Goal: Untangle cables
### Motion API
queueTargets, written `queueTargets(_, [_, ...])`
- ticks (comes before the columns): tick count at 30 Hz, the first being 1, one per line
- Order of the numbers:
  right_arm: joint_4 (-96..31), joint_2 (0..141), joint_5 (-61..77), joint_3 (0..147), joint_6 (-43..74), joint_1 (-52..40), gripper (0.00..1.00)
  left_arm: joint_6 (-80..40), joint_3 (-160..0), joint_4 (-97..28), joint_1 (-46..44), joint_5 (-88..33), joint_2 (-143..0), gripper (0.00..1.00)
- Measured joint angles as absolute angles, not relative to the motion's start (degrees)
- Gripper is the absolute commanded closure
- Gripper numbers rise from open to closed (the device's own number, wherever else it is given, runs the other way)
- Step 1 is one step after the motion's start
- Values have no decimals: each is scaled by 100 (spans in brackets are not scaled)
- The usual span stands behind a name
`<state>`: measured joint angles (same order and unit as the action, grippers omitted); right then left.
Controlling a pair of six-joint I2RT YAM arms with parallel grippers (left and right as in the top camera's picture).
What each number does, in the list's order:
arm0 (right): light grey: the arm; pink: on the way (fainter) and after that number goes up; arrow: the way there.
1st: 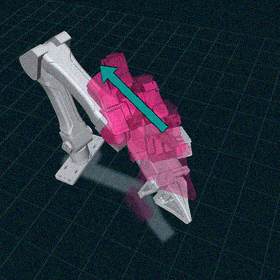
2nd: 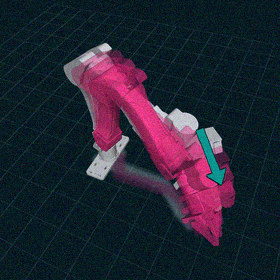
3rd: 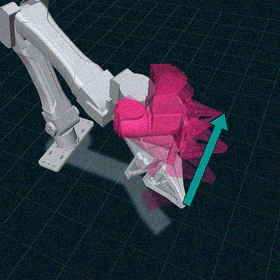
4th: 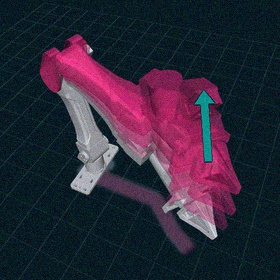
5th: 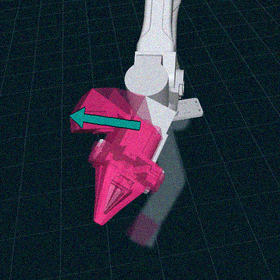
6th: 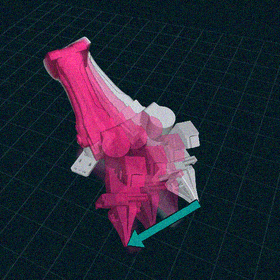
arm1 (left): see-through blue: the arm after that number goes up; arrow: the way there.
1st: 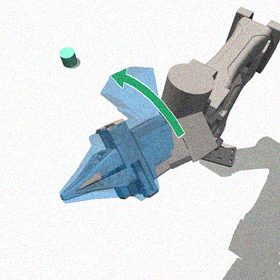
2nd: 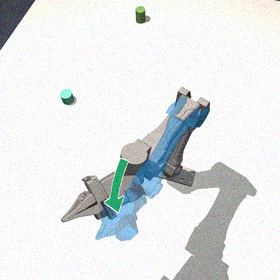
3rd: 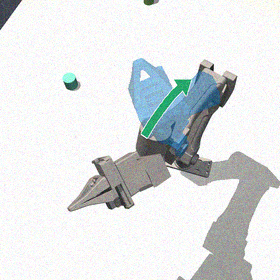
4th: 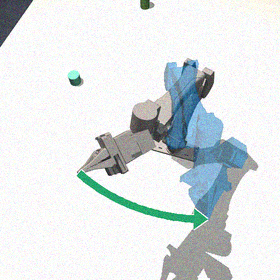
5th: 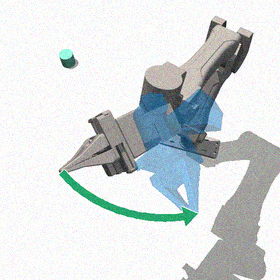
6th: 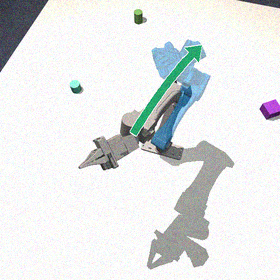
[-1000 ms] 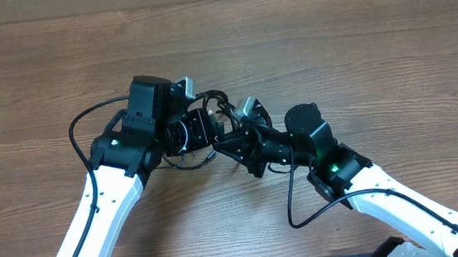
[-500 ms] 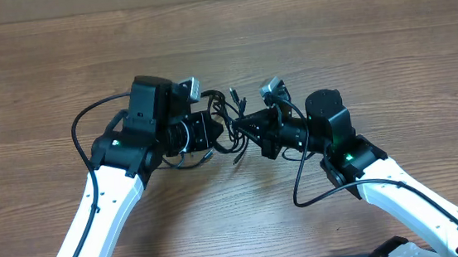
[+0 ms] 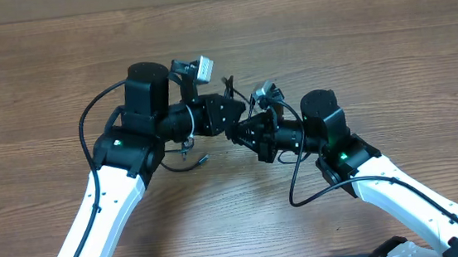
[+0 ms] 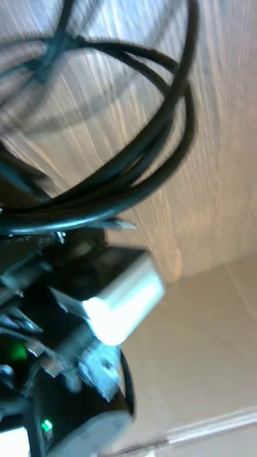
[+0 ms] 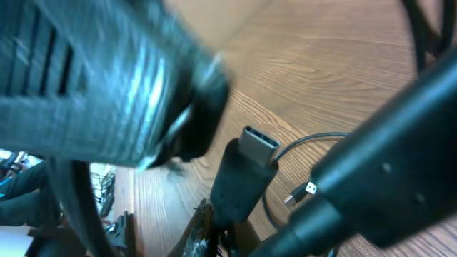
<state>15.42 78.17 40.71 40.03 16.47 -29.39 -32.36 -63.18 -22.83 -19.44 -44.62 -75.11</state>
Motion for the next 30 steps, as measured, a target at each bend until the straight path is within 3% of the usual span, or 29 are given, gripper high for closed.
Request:
queueTargets(3, [1566,7848,4071,4018,1653,-2945,96,-3422,-6307,-1863,-2182,-4534,-7531,96])
queueTargets(5, [1603,7876,4058,4021,1653,-2904,87,-3505,-6292,-1706,-2344,-4436,-7535,96])
queueTargets(9, [1643,7876,4007,4032,1765,-2836,47,-3680,-6248,-1402,-2480,-4235,-7585,96])
queueTargets(11, [1599,7878,3986,4058,1824,-2805,38,-3848,-6219,-1243,-2482,-4209,-7594,96])
queueTargets(13, [1535,7881,4007,4108,1865,-2755,13,-4047,-6206,-1057,-2460,-4195,-7609,96])
queueTargets(15, [1389,7881,4051,4174,1992,-2683,3,-4322,-6193,-770,-2375,-4283,-7631,96])
queueTargets(23, [-126,7977,3669,4222,3065,-1804,0,-5712,-6195,134,-1848,-4613,-7620,96])
queueTargets(30, [-1035,7977,3450,4244,3428,-1144,0,-7087,-6195,172,-1695,-4560,-7658,96])
